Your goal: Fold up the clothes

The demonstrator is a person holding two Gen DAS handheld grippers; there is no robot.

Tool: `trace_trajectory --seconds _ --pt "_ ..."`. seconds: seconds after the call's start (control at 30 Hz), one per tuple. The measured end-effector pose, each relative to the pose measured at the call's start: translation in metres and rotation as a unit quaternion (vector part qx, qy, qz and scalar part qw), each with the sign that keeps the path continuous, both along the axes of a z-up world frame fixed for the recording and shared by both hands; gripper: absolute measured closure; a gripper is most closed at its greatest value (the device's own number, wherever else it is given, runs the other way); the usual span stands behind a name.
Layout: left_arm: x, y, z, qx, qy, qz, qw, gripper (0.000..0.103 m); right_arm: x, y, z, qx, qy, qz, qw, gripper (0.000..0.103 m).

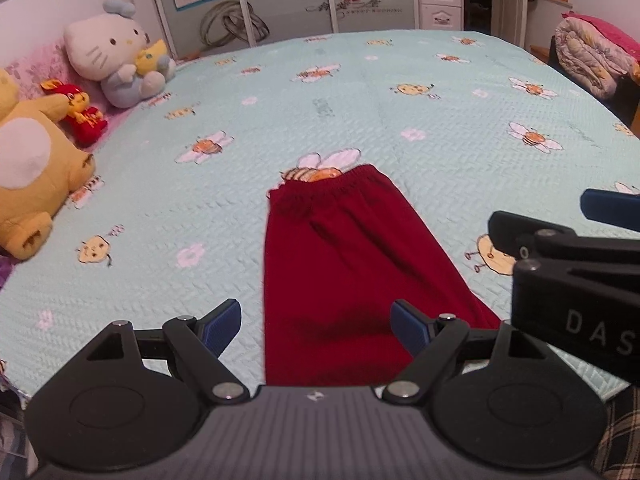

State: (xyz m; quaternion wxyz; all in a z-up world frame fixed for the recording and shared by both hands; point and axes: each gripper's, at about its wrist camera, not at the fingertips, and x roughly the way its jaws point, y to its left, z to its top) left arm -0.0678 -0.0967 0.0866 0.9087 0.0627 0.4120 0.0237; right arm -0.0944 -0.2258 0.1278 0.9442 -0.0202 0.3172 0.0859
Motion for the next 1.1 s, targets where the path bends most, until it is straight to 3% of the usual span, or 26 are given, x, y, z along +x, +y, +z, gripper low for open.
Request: trace_trajectory --seconds 0.6,1.1 --pt "0.008 -0.006 -0.018 -0.019 0.055 0.007 0.9983 0.018 0.013 -0.002 -0.020 -0.007 0.039 0.009 0.999 0.030" --pt "0.019 0.004 -0.039 -0.023 0.106 0.019 0.9939 0.018 0.033 -0.010 -0.045 0.012 0.106 0.017 0.994 0.030"
